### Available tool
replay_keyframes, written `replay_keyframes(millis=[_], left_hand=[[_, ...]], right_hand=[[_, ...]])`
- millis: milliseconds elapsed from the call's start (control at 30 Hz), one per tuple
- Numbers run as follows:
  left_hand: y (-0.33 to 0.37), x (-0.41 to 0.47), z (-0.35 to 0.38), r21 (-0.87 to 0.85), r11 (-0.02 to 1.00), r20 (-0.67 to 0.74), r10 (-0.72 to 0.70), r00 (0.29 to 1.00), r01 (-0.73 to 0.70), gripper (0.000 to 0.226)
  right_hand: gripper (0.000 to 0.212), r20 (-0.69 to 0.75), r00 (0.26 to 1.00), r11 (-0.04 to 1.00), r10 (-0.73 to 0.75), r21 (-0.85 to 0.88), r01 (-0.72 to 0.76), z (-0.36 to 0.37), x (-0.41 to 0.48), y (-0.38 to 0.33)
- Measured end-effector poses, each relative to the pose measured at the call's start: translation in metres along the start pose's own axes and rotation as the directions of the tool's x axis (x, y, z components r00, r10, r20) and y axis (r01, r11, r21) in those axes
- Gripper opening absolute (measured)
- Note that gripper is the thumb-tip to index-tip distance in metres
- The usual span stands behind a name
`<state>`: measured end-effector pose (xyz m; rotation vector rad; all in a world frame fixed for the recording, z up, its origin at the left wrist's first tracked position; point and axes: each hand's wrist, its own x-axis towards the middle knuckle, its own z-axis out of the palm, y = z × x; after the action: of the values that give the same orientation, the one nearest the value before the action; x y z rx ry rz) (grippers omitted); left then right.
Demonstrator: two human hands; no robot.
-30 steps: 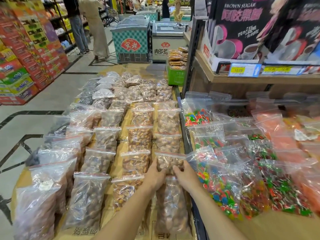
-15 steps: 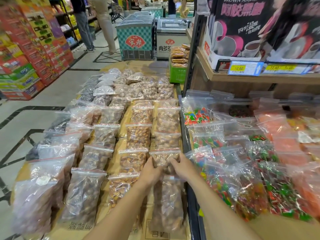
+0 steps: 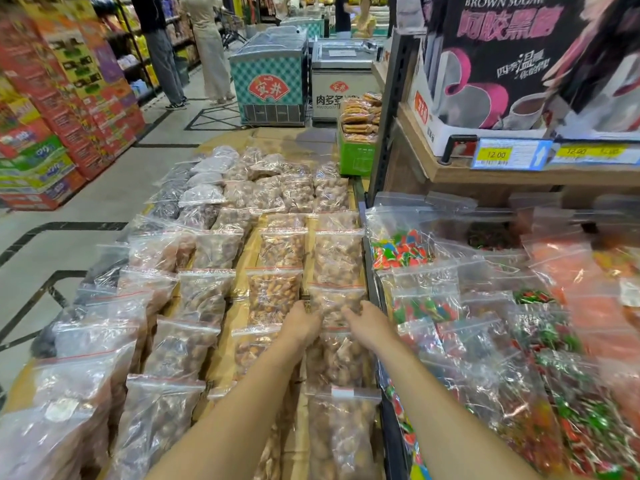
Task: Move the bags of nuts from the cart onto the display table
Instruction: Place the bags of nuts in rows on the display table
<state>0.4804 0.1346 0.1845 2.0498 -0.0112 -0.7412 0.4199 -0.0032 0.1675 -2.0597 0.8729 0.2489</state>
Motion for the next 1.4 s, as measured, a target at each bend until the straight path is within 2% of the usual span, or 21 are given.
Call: replay_keyframes(millis=[33, 100, 133, 167, 233, 300, 467, 700, 800, 933, 1067, 1167, 1267, 1400], left_hand=[[-0.001, 0.008, 0.002, -0.006, 1.0, 0.007, -0.016, 1.0, 0.016, 0.069], [-0.007, 0.028, 0.006, -0.02, 0.999, 0.02, -0.05, 0.999, 0.05, 0.045], [-0.018, 0.044, 0.01, -0.028, 0.998, 0.025, -0.05, 0.998, 0.051, 0.041], [-0.03, 0.064, 0.015, -0.027, 0.998, 0.028, -0.05, 0.998, 0.051, 0.044], [-0.06, 0.108, 0.026, -0.032, 0.999, 0.022, -0.041, 0.999, 0.042, 0.065], [-0.068, 0.118, 0.029, -0.026, 0.999, 0.014, -0.021, 1.0, 0.022, 0.074], [-0.012, 0.028, 0.01, -0.07, 0.996, -0.063, 0.044, 0.997, -0.049, 0.071], [-0.004, 0.028, 0.007, -0.018, 0.996, -0.102, 0.086, 0.991, -0.088, 0.073], [-0.003, 0.036, 0.006, -0.006, 0.997, -0.075, 0.081, 0.994, -0.081, 0.073], [0.009, 0.04, -0.001, 0.045, 0.991, -0.081, 0.128, 0.989, -0.124, 0.056], [0.03, 0.053, -0.007, 0.189, 0.965, -0.116, 0.207, 0.971, -0.183, 0.039], [0.043, 0.071, -0.009, 0.203, 0.956, -0.133, 0.243, 0.961, -0.213, 0.046], [0.056, 0.088, -0.01, 0.227, 0.945, -0.131, 0.268, 0.954, -0.234, 0.046], [0.073, 0.109, -0.007, 0.214, 0.959, -0.084, 0.206, 0.975, -0.185, 0.054]], right_hand=[[0.066, 0.009, 1.0, 1.0, 0.014, 0.003, -0.014, 0.004, 0.008, 0.001], [0.068, 0.014, 0.999, 0.999, 0.044, 0.016, -0.044, 0.01, 0.022, 0.005], [0.068, 0.008, 0.998, 0.998, 0.055, 0.021, -0.055, 0.012, 0.027, 0.005], [0.067, -0.001, 0.998, 0.998, 0.06, 0.028, -0.06, 0.013, 0.031, 0.006], [0.066, -0.012, 0.997, 0.996, 0.072, 0.046, -0.071, 0.014, 0.034, 0.006], [0.059, -0.012, 0.998, 0.996, 0.067, 0.057, -0.067, 0.012, 0.034, 0.006], [0.072, -0.055, 0.998, 0.999, 0.017, 0.038, -0.015, 0.0, 0.012, -0.006], [0.072, -0.076, 0.997, 0.999, -0.034, 0.038, 0.037, -0.011, 0.007, -0.015], [0.056, -0.081, 0.996, 0.999, -0.034, 0.01, 0.035, -0.012, 0.009, -0.016], [0.039, -0.092, 0.995, 1.0, -0.029, -0.009, 0.029, -0.014, 0.019, -0.016], [0.058, -0.192, 0.981, 0.999, -0.021, -0.053, 0.011, -0.022, 0.034, -0.025], [0.068, -0.229, 0.972, 0.997, -0.047, -0.075, 0.031, -0.031, 0.048, -0.038], [0.067, -0.204, 0.978, 0.998, -0.054, -0.034, 0.048, -0.038, 0.065, -0.053], [0.067, -0.131, 0.991, 0.999, -0.036, -0.009, 0.035, -0.042, 0.087, -0.062]])
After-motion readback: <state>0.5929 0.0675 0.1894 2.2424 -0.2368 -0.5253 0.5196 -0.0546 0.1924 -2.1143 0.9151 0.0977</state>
